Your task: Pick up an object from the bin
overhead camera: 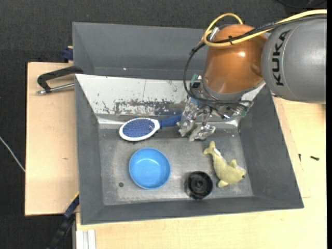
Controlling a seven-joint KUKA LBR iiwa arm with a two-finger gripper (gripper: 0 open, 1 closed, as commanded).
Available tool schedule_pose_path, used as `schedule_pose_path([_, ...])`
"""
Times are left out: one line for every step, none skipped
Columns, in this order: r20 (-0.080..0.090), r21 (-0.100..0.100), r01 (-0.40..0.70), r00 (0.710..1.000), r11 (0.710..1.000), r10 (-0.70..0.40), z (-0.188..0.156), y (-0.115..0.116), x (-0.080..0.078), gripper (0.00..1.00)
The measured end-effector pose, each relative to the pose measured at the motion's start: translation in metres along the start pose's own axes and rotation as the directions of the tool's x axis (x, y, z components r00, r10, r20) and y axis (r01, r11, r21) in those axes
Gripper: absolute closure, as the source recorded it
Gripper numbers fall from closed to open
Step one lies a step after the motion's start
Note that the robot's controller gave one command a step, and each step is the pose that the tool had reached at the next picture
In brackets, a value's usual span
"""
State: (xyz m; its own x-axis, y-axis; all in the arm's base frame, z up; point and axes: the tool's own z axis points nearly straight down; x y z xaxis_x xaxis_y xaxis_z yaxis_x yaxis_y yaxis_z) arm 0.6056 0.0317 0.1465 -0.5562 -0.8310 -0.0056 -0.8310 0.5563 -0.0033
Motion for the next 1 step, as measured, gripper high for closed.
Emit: schedule_pose_path([0.003,0.003,-0.002,1.0,1.0,0.002,-0.032,-0.0009,-0.0024,1.0])
